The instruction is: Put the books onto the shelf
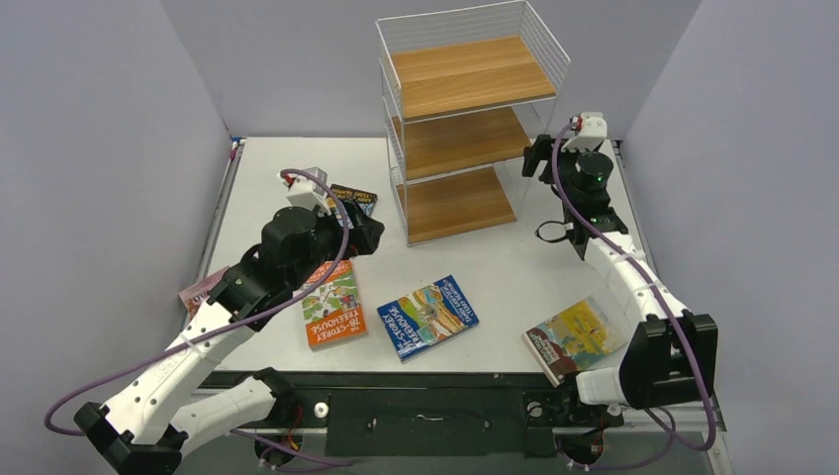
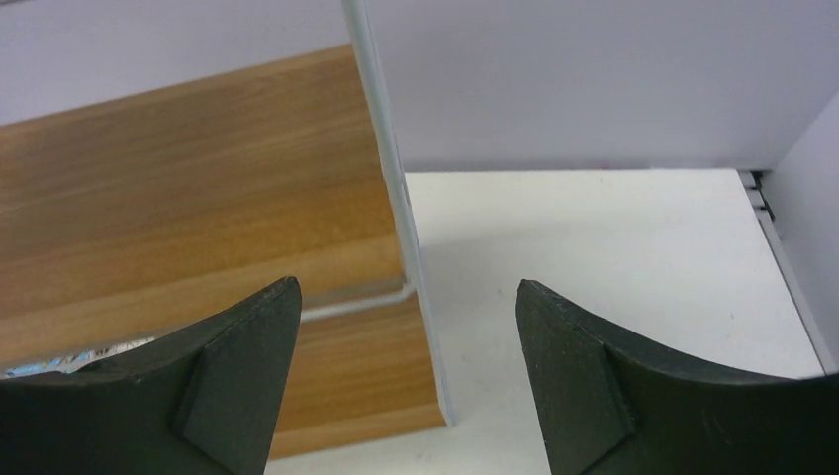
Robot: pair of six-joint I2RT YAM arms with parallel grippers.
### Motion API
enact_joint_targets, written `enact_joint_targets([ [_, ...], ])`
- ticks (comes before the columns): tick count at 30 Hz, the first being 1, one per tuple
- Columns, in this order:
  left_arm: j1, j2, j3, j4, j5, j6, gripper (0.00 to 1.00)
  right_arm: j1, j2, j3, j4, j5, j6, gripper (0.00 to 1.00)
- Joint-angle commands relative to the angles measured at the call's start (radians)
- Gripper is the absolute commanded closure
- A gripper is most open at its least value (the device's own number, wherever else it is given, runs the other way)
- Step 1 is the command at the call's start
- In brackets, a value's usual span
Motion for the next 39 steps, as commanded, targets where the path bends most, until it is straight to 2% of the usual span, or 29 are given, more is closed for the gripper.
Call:
enact_joint_targets([
  [1, 0.009, -0.087, -0.05, -0.006, -0.057, -0.013, 0.13, -0.032, 0.069, 0.118, 0.142, -0.129, -0.038, 0.26],
  [3, 0.012, -0.096, -0.057, -0.012, -0.059, -0.013, 0.12, -0.036, 0.109, 0.162, 0.128, -0.146, -0.044, 0.32],
  [4, 0.014, -0.095, -0.057, -0.015, -0.06, -0.014, 0.12, -0.036, 0.136, 0.197, 0.103, -0.154, -0.047, 0.48],
  [6, 0.015, -0.092, -0.057, -0.024, -0.061, -0.019, 0.12, -0.036, 0.167, 0.245, 0.049, -0.165, -0.053, 0.68],
  [10, 0.016, -0.105, -0.076, -0.028, -0.08, -0.04, 0.11, -0.037, 0.169, 0.251, 0.007, -0.191, -0.059, 0.97],
  [11, 0.016, -0.112, -0.082, -0.027, -0.082, -0.039, 0.11, -0.037, 0.159, 0.243, 0.013, -0.18, -0.058, 1.0],
  [19, 0.026, -0.111, -0.092, -0.037, -0.088, -0.031, 0.1, -0.013, -0.032, 0.049, 0.037, 0.027, -0.032, 1.0],
  [24, 0.03, -0.102, -0.094, -0.032, -0.092, -0.033, 0.1, 0.068, -0.144, -0.013, -0.054, 0.243, -0.021, 1.0],
  [26, 0.033, -0.095, -0.094, -0.033, -0.09, -0.031, 0.1, 0.083, -0.173, -0.043, -0.074, 0.279, -0.002, 1.0],
  [27, 0.033, -0.092, -0.093, -0.034, -0.084, -0.03, 0.1, 0.086, -0.18, -0.047, -0.081, 0.285, 0.004, 1.0],
  [28, 0.034, -0.086, -0.091, -0.035, -0.081, -0.029, 0.1, 0.086, -0.182, -0.05, -0.098, 0.292, 0.015, 0.93],
  [29, 0.036, -0.082, -0.089, -0.04, -0.076, -0.028, 0.1, 0.087, -0.187, -0.049, -0.108, 0.295, 0.026, 0.77],
  [30, 0.037, -0.076, -0.084, -0.044, -0.075, -0.026, 0.1, 0.087, -0.191, -0.048, -0.13, 0.298, 0.03, 0.7],
  [31, 0.037, -0.073, -0.082, -0.054, -0.074, -0.026, 0.1, 0.087, -0.206, -0.048, -0.142, 0.296, 0.034, 0.54],
  [33, 0.04, -0.065, -0.078, -0.075, -0.065, -0.023, 0.08, 0.087, -0.242, -0.062, -0.162, 0.307, 0.057, 0.37],
  [37, 0.051, -0.042, -0.086, -0.12, -0.044, -0.053, 0.03, 0.094, -0.363, -0.091, -0.22, 0.293, 0.082, 0.27],
  [39, 0.054, -0.029, -0.097, -0.14, -0.032, -0.077, 0.03, 0.098, -0.443, -0.074, -0.349, 0.26, 0.118, 0.25],
])
